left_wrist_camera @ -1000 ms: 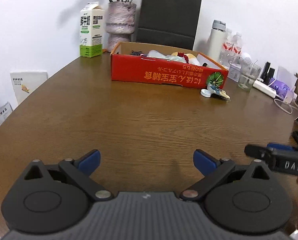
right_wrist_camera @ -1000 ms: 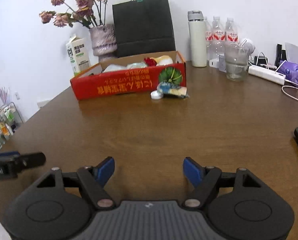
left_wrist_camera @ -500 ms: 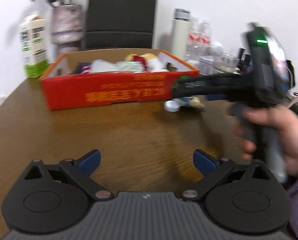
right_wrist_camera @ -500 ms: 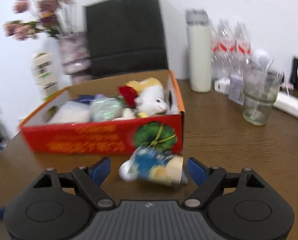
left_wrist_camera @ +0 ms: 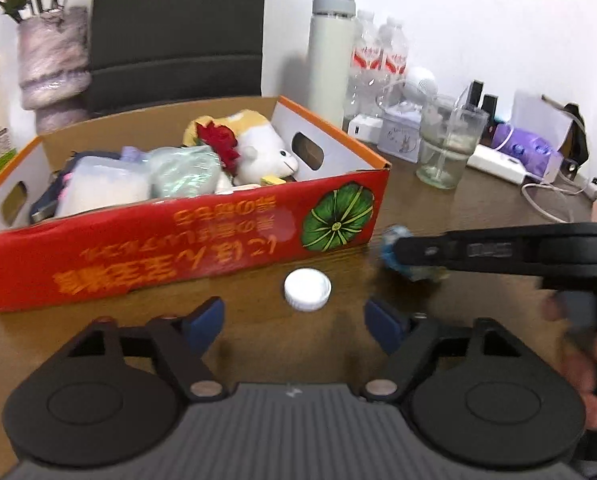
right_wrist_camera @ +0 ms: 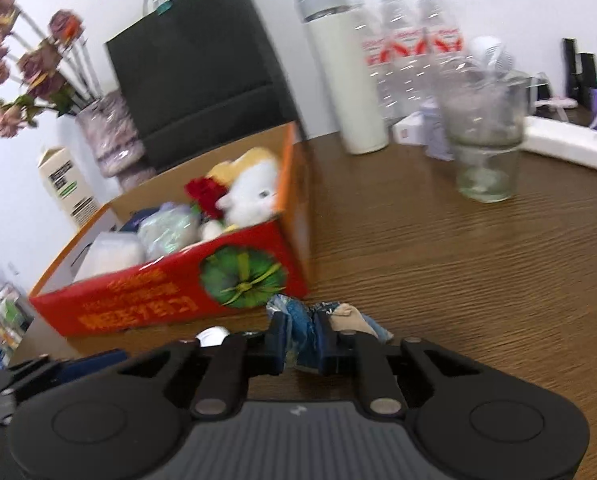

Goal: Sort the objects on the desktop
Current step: 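Grasp the blue snack packet with the right tool while the left tool grasps a small white cap, then drop the blue packet into the box with the right tool while the left tool drops the cap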

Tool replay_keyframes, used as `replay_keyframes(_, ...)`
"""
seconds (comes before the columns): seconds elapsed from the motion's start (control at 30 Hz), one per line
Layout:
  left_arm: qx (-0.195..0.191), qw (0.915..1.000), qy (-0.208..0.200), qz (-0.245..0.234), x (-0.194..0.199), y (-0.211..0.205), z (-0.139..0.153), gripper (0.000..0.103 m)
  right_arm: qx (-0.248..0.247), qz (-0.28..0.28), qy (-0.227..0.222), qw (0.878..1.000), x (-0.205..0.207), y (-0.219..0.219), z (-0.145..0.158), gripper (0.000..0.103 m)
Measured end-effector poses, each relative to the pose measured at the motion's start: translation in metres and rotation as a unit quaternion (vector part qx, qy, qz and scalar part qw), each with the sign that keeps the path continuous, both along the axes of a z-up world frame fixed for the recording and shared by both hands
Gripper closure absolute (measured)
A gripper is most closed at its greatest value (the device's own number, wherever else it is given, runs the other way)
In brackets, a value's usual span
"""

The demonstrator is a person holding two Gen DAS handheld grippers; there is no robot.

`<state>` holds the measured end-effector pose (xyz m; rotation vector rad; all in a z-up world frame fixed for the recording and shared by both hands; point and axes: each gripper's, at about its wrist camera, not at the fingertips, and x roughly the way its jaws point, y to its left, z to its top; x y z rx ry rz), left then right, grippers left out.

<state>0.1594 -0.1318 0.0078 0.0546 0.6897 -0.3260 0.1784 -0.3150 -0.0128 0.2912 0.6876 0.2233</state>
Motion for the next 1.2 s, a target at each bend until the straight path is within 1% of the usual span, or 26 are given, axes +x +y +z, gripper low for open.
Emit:
replay_keyframes(0.03,-0.002,1.0,0.003,0.004,0.007,-0.003,-0.002,0.029,-0.002,-0.007,-0.002,1.0,0.0,-0.005,0.001,0.09)
replay_keyframes(0.1,-0.009,0.9998,0.013,0.01,0.016,-0.007,-0.008,0.044,-0.003,-0.019,-0.002,1.0,0.001,-0.013,0.001,0.09)
replay_keyframes(0.13,-0.008,0.9998,0.006,0.014,0.017,-0.009,-0.009,0.047,-0.001,-0.025,0.0,1.0,0.002,-0.016,0.0,0.09)
replay_keyframes(0.17,-0.006,0.9999,0.005,0.011,0.015,-0.011,-0.009,0.059,0.003,-0.027,0.002,1.0,0.003,-0.019,0.0,0.089)
replay_keyframes(0.2,-0.004,1.0,0.004,0.001,0.013,-0.012,-0.009,0.074,0.007,-0.028,0.002,1.0,0.002,-0.021,0.0,0.089)
replay_keyframes(0.23,-0.005,1.0,0.006,-0.002,0.009,-0.012,-0.008,0.074,0.014,-0.026,0.001,1.0,0.002,-0.021,0.001,0.089)
replay_keyframes(0.33,-0.014,0.9998,0.01,0.01,-0.008,-0.005,-0.002,0.074,0.023,-0.007,-0.016,1.0,-0.003,-0.018,0.007,0.089)
replay_keyframes(0.47,-0.036,0.9984,-0.017,0.041,-0.054,0.024,0.016,0.074,0.008,0.015,-0.053,0.998,-0.013,-0.008,0.018,0.089)
replay_keyframes(0.57,-0.049,0.9961,-0.038,0.063,-0.092,0.054,0.03,0.074,-0.01,0.02,-0.046,0.999,-0.013,0.003,0.016,0.09)
replay_keyframes(0.63,-0.042,0.9948,-0.053,0.076,-0.115,0.071,0.036,0.074,-0.031,0.028,-0.05,0.998,-0.018,0.015,0.018,0.09)
replay_keyframes(0.67,-0.034,0.9935,-0.062,0.089,-0.127,0.079,0.04,0.074,-0.032,0.039,-0.061,0.997,-0.026,0.021,0.022,0.09)
replay_keyframes(0.77,-0.039,0.9904,-0.067,0.115,-0.153,0.099,0.045,0.074,0.02,0.066,-0.082,0.994,-0.062,0.039,0.031,0.09)
replay_keyframes(0.83,-0.041,0.9888,-0.066,0.127,-0.168,0.108,0.046,0.074,0.035,0.079,-0.096,0.992,-0.096,0.057,0.034,0.09)
replay_keyframes(0.93,-0.036,0.9875,-0.072,0.136,-0.187,0.114,0.05,0.074,0.034,0.098,-0.103,0.989,-0.15,0.08,0.035,0.09)
replay_keyframes(1.03,-0.043,0.9873,-0.079,0.131,-0.208,0.115,0.05,0.074,0.004,0.105,-0.112,0.988,-0.193,0.095,0.036,0.09)
replay_keyframes(1.07,-0.047,0.9874,-0.081,0.127,-0.214,0.114,0.05,0.074,-0.006,0.104,-0.113,0.988,-0.204,0.096,0.037,0.09)
replay_keyframes(1.13,-0.052,0.988,-0.086,0.117,-0.225,0.113,0.05,0.074,-0.011,0.105,-0.109,0.988,-0.224,0.097,0.039,0.09)
replay_keyframes(1.2,-0.048,0.9881,-0.093,0.113,-0.234,0.11,0.051,0.074,-0.014,0.107,-0.111,0.988,-0.241,0.096,0.042,0.09)
